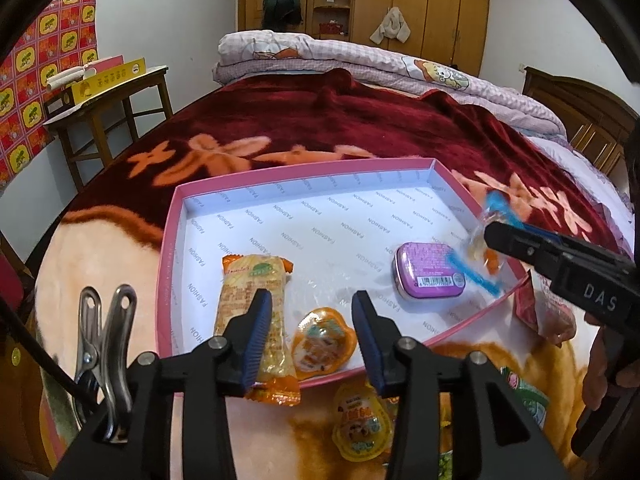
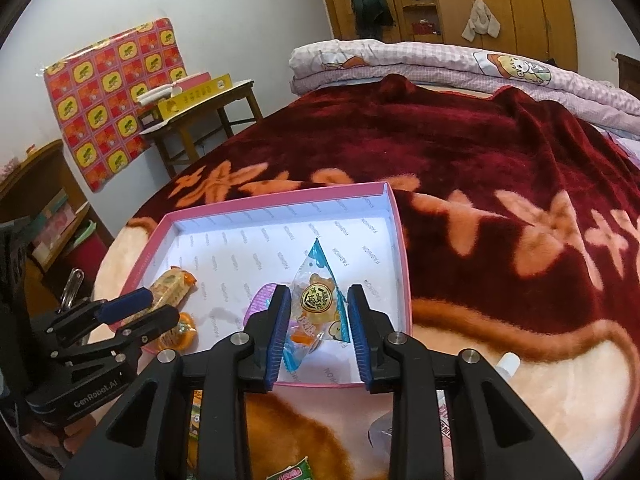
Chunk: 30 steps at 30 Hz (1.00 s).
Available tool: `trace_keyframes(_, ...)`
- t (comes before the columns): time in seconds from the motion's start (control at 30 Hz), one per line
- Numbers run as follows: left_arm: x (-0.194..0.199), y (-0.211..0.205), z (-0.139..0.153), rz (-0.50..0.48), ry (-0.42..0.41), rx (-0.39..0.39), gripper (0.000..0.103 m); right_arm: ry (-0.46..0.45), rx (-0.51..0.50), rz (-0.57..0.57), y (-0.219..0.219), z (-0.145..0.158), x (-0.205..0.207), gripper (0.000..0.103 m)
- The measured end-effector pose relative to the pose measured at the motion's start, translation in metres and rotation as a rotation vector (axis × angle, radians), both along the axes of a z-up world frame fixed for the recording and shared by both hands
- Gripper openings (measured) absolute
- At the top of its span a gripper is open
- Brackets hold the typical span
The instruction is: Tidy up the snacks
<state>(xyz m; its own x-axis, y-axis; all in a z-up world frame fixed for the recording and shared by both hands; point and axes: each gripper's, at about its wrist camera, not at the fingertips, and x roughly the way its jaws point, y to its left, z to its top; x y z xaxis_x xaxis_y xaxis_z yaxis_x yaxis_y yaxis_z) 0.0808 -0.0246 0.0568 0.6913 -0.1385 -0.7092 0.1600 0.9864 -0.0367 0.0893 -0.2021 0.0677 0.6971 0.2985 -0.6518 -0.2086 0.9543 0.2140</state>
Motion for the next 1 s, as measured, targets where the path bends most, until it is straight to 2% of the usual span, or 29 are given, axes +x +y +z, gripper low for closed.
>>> trace_keyframes(0.13,-0.005,0.0,0.004,-0.006,-0.002,0.002,0.044,-0.017,0.009,0.0,-0.001,0.003,-0.004,0.044)
trace_keyframes(0.57,-0.036,-0.006,0.023,-0.028,0.016,-0.031,0.044,-0.009,0.038,0.008,-0.01,0.013,-0.029,0.044)
trace_keyframes(1.0,-0.057,-0.018,0.012,-0.044,0.055,-0.015,0.044,0.036,0.012,-0.014,-0.035,0.008,-0.058,0.044)
